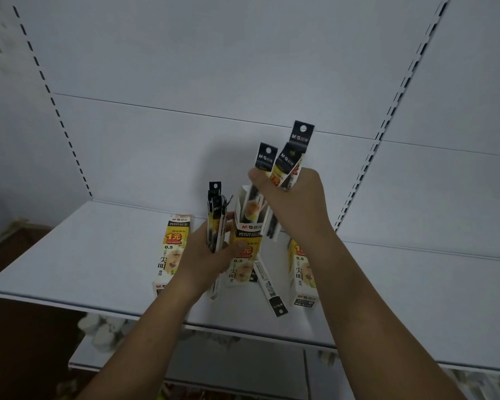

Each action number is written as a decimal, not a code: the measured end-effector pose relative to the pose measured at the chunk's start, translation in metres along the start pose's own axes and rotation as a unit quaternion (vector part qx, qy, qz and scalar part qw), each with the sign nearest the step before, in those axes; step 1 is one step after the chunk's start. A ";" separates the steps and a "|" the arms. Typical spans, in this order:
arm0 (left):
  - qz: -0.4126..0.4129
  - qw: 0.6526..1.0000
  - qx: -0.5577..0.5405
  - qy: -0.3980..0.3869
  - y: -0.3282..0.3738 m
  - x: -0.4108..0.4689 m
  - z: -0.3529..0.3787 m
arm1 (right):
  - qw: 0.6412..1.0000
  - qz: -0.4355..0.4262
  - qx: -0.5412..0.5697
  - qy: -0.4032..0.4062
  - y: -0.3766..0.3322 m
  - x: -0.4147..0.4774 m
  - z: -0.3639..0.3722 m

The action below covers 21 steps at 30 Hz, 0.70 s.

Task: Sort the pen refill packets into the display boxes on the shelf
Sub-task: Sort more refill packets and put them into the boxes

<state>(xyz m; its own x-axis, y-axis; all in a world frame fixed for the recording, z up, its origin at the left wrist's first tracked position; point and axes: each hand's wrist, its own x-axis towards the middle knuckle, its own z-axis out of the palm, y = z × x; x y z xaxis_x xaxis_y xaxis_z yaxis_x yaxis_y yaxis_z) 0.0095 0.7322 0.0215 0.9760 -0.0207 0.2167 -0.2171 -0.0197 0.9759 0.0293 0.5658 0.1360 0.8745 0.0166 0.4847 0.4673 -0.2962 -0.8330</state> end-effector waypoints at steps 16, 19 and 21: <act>-0.023 1.000 -0.011 0.007 -0.001 -0.001 -0.003 | 0.997 0.034 -0.002 -0.070 0.012 0.005 -0.029; -0.019 1.000 -0.009 0.001 0.000 0.000 -0.002 | 0.998 0.025 -0.019 -0.058 0.012 0.009 -0.025; -0.016 1.000 -0.010 0.000 0.000 0.001 -0.001 | 0.993 0.014 -0.047 -0.107 0.007 0.010 -0.018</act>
<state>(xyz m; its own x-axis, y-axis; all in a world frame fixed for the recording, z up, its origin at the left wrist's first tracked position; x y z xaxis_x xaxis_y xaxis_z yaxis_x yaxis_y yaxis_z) 0.0105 0.7327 0.0217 0.9824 -0.0207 0.1857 -0.1857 -0.0001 0.9826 0.0388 0.5466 0.1396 0.8996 0.2060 0.3851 0.4364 -0.3875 -0.8120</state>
